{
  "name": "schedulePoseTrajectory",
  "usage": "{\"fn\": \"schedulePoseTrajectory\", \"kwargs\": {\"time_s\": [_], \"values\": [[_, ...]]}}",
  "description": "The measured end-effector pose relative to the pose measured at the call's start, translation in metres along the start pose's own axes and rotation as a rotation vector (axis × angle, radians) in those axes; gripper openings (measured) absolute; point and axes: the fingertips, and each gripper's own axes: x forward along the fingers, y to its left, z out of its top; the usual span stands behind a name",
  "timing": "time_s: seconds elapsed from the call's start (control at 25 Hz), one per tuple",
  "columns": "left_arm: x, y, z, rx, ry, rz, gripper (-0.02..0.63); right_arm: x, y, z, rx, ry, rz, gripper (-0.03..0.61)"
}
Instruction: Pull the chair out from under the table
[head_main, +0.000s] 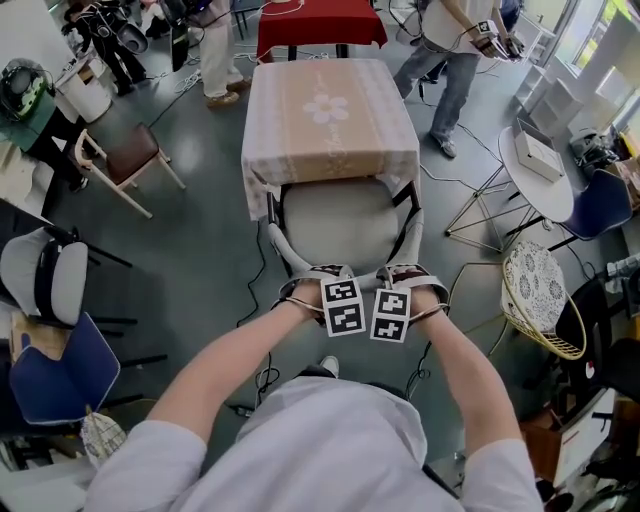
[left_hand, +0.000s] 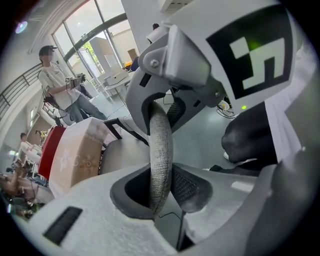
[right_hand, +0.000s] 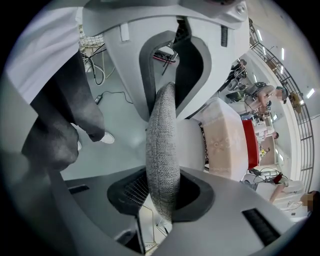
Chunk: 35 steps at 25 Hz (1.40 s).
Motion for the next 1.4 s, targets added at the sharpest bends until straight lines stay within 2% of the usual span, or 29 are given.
{"fn": "schedulePoseTrajectory", "kwargs": {"time_s": [1.4], "values": [[-0.027,-0.122,0.013,-0.055,0.058,0.045,0.087,-0.059,0.114,0.011,-0.037,-0.067,0.003,0.097]]}}
